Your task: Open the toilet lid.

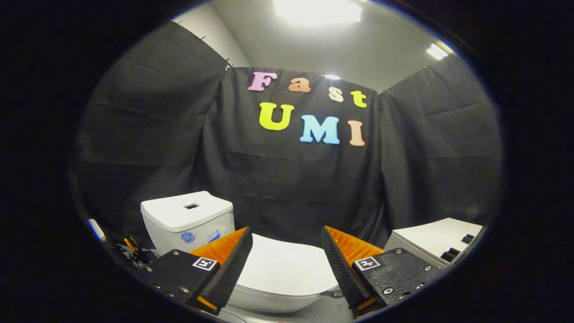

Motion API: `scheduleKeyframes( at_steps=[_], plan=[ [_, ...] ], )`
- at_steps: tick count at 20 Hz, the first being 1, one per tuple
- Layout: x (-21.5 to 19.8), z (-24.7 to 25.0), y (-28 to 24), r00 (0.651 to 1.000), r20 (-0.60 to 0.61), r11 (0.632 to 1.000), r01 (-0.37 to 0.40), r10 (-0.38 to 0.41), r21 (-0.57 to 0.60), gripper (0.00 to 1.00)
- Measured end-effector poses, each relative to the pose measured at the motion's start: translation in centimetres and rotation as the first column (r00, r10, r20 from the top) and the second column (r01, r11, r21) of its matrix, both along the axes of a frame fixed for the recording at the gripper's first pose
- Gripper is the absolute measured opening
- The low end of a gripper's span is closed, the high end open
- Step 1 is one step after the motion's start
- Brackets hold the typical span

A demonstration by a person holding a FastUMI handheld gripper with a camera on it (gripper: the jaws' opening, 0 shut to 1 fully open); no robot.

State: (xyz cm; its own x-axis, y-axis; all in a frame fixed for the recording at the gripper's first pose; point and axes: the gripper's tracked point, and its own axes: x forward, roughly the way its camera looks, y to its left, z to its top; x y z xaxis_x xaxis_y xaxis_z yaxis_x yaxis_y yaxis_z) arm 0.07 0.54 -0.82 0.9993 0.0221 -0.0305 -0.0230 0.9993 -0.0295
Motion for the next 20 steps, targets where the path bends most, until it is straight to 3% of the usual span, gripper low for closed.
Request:
scheduleKeyframes(
  at_steps=[10,20],
  plan=[
    [0.1,-0.3,-1.1,1.000,0.003,0.999,0.027,-0.027,0.021,0.95],
    [1.8,-1.8,-5.5,0.992,-0.018,0.953,0.123,-0.123,0.276,0.95]
  ],
)
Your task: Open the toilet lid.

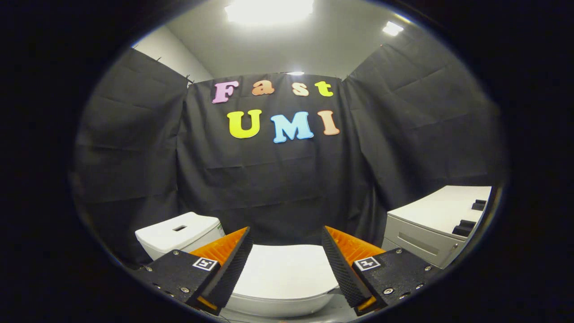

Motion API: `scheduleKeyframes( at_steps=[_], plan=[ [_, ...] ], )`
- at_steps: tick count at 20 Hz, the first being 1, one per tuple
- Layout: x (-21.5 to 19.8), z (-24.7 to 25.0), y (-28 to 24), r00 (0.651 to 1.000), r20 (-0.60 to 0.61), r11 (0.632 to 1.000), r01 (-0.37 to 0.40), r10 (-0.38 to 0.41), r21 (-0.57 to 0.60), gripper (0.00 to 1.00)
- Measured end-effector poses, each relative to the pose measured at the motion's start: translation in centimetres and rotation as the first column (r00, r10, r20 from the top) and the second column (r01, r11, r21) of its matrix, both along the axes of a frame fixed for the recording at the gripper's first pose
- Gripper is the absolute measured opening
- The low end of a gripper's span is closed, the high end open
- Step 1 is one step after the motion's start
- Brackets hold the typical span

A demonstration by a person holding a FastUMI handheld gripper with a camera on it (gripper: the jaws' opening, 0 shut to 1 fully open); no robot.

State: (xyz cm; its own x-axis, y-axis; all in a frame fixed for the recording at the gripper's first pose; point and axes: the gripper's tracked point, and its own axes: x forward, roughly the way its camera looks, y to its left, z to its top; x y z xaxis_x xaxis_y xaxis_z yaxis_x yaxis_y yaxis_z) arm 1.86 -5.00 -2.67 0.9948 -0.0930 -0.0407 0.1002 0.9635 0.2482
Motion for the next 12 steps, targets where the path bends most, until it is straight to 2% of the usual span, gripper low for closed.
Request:
scheduleKeyframes(
  at_steps=[5,12],
  plan=[
    [0.8,-3.0,-1.6,0.998,-0.048,0.993,0.036,-0.031,0.114,0.94],
    [2.2,-8.2,-3.7,0.988,-0.128,0.956,0.119,-0.087,0.268,0.96]
  ],
)
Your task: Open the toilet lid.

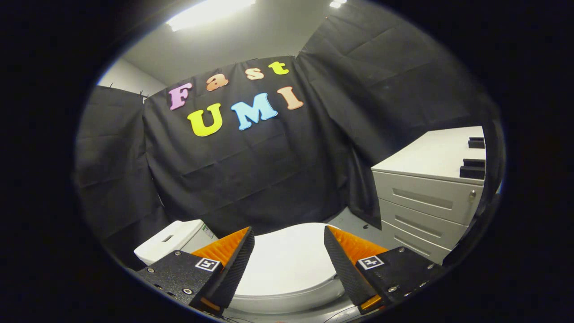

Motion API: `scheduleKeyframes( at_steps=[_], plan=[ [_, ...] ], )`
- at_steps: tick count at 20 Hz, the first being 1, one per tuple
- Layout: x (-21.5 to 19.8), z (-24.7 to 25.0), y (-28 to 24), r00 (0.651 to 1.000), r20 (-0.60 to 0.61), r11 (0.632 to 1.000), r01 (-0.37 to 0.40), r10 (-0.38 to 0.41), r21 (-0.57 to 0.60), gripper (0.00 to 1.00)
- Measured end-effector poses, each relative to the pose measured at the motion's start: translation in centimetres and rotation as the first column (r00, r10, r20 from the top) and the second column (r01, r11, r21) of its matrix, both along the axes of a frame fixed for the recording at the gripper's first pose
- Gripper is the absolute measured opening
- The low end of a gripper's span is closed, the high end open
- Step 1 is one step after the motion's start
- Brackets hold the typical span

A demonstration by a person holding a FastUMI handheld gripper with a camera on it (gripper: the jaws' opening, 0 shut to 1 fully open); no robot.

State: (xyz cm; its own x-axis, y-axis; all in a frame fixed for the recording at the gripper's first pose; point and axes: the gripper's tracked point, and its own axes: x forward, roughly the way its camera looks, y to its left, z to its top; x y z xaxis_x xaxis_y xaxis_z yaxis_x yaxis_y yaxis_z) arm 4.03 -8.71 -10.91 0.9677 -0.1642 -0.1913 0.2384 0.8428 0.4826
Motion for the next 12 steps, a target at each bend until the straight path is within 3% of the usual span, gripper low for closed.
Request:
scheduleKeyframes(
  at_steps=[7,12],
  plan=[
    [1.1,-4.9,-1.7,0.997,-0.043,0.982,0.075,-0.068,0.172,0.96],
    [1.0,-8.4,-3.6,0.988,-0.073,0.945,0.150,-0.135,0.290,0.96]
  ],
)
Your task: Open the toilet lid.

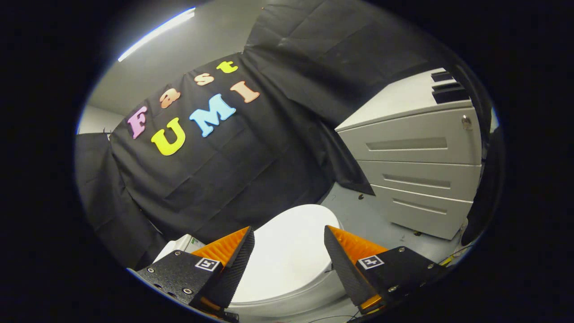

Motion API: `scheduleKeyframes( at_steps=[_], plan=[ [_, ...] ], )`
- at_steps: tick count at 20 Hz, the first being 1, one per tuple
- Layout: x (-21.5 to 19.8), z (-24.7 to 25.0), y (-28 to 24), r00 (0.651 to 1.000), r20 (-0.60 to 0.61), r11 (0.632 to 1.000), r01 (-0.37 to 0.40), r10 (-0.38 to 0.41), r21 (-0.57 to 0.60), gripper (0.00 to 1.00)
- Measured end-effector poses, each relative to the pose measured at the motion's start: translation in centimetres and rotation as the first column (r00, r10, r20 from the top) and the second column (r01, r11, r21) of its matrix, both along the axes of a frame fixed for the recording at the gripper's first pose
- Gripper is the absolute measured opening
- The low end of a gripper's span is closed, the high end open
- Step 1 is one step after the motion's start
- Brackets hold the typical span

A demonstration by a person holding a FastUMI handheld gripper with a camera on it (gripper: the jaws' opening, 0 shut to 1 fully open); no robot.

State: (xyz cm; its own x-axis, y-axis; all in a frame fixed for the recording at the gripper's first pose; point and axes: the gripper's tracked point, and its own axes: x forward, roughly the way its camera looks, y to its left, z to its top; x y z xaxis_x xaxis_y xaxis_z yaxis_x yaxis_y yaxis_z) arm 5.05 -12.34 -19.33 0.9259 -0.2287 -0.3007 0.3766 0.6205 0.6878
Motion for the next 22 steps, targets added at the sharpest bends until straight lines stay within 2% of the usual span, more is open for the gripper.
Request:
scheduleKeyframes(
  at_steps=[6,11,19,22],
  plan=[
    [-0.3,-4.5,-2.1,0.997,-0.032,0.989,0.080,-0.077,0.125,0.96],
    [-1.1,-7.5,-3.8,0.987,-0.051,0.962,0.161,-0.153,0.219,0.96],
    [-1.0,-12.3,-3.7,0.980,-0.117,0.903,0.194,-0.161,0.383,0.94],
    [-0.8,-13.4,-3.3,0.980,-0.122,0.877,0.193,-0.155,0.440,0.87]
  ],
)
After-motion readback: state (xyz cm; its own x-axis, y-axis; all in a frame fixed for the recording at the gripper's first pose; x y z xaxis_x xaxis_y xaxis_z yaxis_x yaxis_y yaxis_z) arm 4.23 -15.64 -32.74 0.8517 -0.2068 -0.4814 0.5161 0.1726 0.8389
